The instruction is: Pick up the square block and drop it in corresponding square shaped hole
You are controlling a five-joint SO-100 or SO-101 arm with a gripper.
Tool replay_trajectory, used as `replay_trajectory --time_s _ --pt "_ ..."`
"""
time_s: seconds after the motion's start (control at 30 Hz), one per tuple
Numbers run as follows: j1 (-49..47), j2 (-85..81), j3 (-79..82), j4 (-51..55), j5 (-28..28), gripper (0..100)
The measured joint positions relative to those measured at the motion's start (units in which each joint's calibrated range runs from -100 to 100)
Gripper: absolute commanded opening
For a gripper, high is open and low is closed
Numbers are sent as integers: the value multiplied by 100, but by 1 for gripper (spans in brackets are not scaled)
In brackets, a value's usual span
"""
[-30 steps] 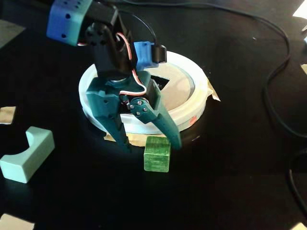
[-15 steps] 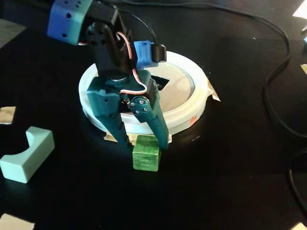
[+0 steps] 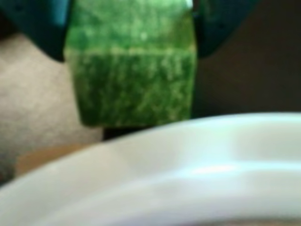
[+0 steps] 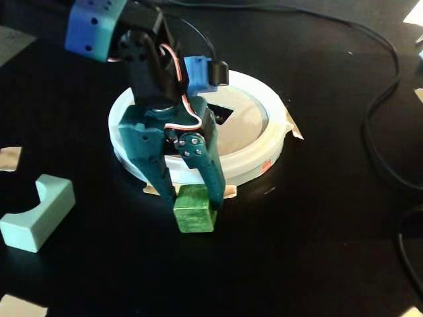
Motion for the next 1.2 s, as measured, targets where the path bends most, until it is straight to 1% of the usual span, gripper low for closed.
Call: replay_trajectory --time_s 0.27,0.37,0.5,0.57,0.63,0.7,0.73,0.83,0.9,1.03,1.2 --pt "0 -1739 0 1135 5 34" --pt "-120 -2185 0 1562 -156 35" --pt "-639 -2568 0 1979 -508 35" --pt "-1109 -2604 0 2076 -791 35" --pt "-1339 -2604 0 2105 -938 35" --pt "-1668 -2604 0 2105 -1201 35" --pt "-2028 -2604 0 2105 -1382 35" --pt "-2478 -2488 0 2105 -1582 35" --pt "-2727 -2095 0 2105 -1748 35" --pt "-3027 -1480 -10 2056 -1885 35" --pt "-3247 -874 0 1474 -1939 35"
